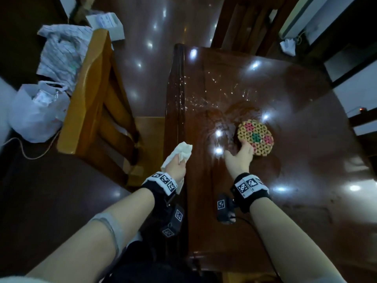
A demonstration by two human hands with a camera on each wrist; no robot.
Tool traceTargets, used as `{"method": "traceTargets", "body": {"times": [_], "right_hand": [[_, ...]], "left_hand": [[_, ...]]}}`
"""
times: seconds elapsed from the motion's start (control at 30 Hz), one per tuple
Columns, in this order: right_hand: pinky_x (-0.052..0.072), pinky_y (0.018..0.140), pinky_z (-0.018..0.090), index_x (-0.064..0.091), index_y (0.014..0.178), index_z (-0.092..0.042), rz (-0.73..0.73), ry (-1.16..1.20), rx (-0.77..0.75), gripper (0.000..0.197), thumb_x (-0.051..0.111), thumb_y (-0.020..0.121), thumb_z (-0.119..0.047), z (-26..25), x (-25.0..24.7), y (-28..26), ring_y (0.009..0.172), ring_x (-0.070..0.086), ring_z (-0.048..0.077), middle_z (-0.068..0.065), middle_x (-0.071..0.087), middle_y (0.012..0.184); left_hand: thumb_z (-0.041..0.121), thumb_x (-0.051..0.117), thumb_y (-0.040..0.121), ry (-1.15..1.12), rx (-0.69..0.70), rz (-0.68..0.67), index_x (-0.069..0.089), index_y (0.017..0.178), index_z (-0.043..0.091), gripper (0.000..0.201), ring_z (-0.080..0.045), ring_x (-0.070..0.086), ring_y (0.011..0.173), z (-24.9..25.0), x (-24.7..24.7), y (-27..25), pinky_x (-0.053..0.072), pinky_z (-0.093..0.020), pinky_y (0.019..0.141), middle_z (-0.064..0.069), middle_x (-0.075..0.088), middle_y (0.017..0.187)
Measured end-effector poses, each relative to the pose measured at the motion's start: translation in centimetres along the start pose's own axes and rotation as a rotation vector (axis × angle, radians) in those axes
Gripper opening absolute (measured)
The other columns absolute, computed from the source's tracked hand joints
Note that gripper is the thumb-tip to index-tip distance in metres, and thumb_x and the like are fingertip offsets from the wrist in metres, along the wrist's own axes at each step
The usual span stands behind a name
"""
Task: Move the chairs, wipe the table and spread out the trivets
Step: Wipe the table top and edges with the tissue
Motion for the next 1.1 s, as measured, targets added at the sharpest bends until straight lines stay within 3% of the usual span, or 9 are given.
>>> {"method": "traceTargets", "body": {"times": [0.1,0.2,0.47,0.6,0.77,0.87,0.93,1.03,1.1], "right_hand": [[0.026,0.103,0.027,0.047,0.133,-0.008,-0.129,-0.079,-0.114,0.050,0.063,0.086,-0.009,1.5,1.8,-4.9,0.126,0.039,0.029,0.012,0.045,0.135],[0.022,0.101,0.022,0.048,0.132,-0.007,-0.199,-0.116,-0.176,0.047,0.061,0.087,-0.006,4.0,2.9,-9.3,0.125,0.040,0.025,0.010,0.046,0.133],[0.030,0.105,0.026,0.050,0.131,-0.011,-0.157,-0.093,-0.076,0.043,0.055,0.089,-0.005,9.2,2.3,-17.1,0.127,0.041,0.023,0.006,0.048,0.134],[0.033,0.104,0.027,0.052,0.129,-0.012,-0.156,-0.090,-0.125,0.041,0.056,0.089,-0.005,10.2,2.2,-20.1,0.126,0.044,0.021,0.004,0.050,0.133],[0.037,0.106,0.031,0.051,0.131,-0.014,-0.171,-0.016,-0.099,0.039,0.053,0.092,-0.006,11.5,1.4,-24.0,0.127,0.043,0.017,0.002,0.049,0.134],[0.037,0.108,0.033,0.051,0.131,-0.014,-0.192,0.005,-0.109,0.037,0.051,0.095,-0.008,12.8,0.8,-26.9,0.127,0.044,0.016,0.001,0.050,0.133],[0.038,0.108,0.031,0.053,0.130,-0.015,-0.216,0.027,-0.136,0.034,0.050,0.097,-0.011,13.6,0.2,-28.8,0.124,0.046,0.013,0.000,0.053,0.131],[0.041,0.103,0.028,0.058,0.123,-0.018,-0.384,0.082,-0.118,0.026,0.048,0.100,-0.020,14.4,-1.0,-30.7,0.116,0.053,0.009,-0.004,0.060,0.122],[0.042,0.104,0.030,0.058,0.124,-0.020,-0.546,0.068,-0.102,0.027,0.049,0.099,-0.028,15.1,-1.4,-31.6,0.116,0.054,0.009,-0.005,0.061,0.122]], "left_hand": [[0.026,0.032,0.103,0.039,0.051,-0.051,0.046,0.126,0.011,0.031,-0.022,0.057,0.091,-2.5,0.9,-2.1,0.044,-0.032,0.077,-0.012,0.059,0.111],[0.025,0.033,0.103,0.048,0.103,-0.070,0.048,0.115,0.010,0.024,-0.017,0.054,0.084,-4.8,1.8,-4.6,0.045,-0.035,0.075,-0.009,0.057,0.100],[0.030,0.030,0.103,0.166,0.152,-0.166,0.037,0.136,0.020,0.035,-0.021,0.056,0.101,-10.0,4.2,-10.9,0.048,-0.038,0.087,-0.006,0.056,0.119],[0.032,0.029,0.103,0.223,0.194,-0.190,0.041,0.131,0.016,0.034,-0.025,0.056,0.105,-12.7,5.4,-14.8,0.048,-0.043,0.091,-0.010,0.055,0.120],[0.033,0.029,0.103,0.312,0.201,-0.228,0.041,0.132,0.016,0.036,-0.030,0.060,0.098,-15.3,6.9,-19.1,0.045,-0.036,0.077,-0.014,0.061,0.114],[0.023,0.040,0.102,0.320,0.184,-0.385,0.047,0.137,0.010,0.038,-0.029,0.052,0.122,-17.7,8.7,-22.8,0.041,-0.034,0.098,-0.014,0.054,0.134],[0.024,0.036,0.103,0.429,0.148,-0.537,0.049,0.135,0.008,0.038,-0.028,0.050,0.126,-19.7,10.0,-25.8,0.037,-0.033,0.103,-0.013,0.052,0.137],[0.025,0.027,0.106,0.442,0.111,-0.609,0.054,0.126,0.003,0.040,-0.023,0.054,0.113,-21.1,9.8,-27.1,0.039,-0.022,0.089,-0.011,0.057,0.124],[0.022,0.035,0.104,0.317,0.095,-0.596,0.056,0.124,0.008,0.032,-0.022,0.053,0.108,-21.0,8.2,-26.7,0.040,-0.015,0.079,-0.008,0.056,0.117]]}}
Point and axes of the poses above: each hand's wrist, its own y-axis towards the middle knuckle, its own x-axis out of the palm, z = x × y, the point moved 1 cm from there along y, towards the middle knuckle
